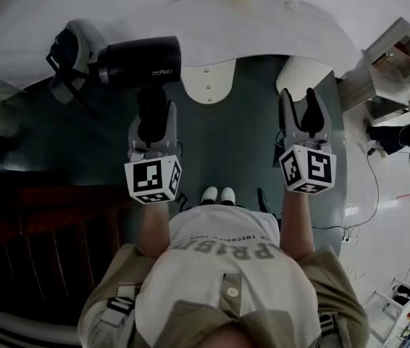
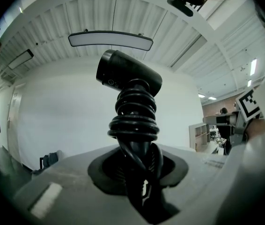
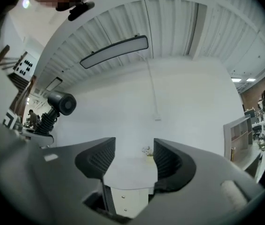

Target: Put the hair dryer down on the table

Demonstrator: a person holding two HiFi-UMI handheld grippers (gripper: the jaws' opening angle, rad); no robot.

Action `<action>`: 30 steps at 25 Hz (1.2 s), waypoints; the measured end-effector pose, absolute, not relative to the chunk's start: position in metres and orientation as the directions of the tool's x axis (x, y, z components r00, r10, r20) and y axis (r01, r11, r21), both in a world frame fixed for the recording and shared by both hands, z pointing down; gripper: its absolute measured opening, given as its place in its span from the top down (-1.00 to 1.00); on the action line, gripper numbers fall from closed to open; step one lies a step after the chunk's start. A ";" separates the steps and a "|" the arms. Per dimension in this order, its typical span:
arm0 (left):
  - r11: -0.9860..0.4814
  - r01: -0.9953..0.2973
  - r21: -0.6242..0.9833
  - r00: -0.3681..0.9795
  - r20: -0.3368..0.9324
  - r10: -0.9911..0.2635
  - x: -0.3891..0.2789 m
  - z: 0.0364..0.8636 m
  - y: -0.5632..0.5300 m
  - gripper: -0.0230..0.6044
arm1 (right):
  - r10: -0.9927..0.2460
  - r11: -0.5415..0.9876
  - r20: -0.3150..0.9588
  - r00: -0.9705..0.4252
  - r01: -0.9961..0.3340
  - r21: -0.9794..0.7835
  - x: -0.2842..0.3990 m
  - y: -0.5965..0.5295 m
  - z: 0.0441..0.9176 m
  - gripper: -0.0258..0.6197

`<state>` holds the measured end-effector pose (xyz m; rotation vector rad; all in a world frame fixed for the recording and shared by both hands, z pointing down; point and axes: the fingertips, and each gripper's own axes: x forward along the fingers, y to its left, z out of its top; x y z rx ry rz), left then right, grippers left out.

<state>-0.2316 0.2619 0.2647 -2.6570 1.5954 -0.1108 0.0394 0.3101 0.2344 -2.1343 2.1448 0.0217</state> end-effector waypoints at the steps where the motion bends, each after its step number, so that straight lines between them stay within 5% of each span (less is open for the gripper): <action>1: -0.470 -0.880 -0.072 0.469 0.039 -0.883 -0.230 0.264 0.262 0.55 | -0.995 0.014 -0.097 -0.006 -0.997 -0.078 0.040 0.310 0.235 0.10; 8: -0.464 -0.883 -0.076 0.462 0.040 -0.886 -0.231 0.263 0.262 0.55 | -0.995 0.032 -0.096 -0.024 -0.996 -0.079 0.040 0.312 0.237 -0.21; 30: -0.410 -0.907 -0.091 0.405 0.072 -0.911 -0.228 0.268 0.269 0.55 | -0.998 0.032 -0.055 -0.028 -0.996 -0.080 0.070 0.312 0.247 -0.22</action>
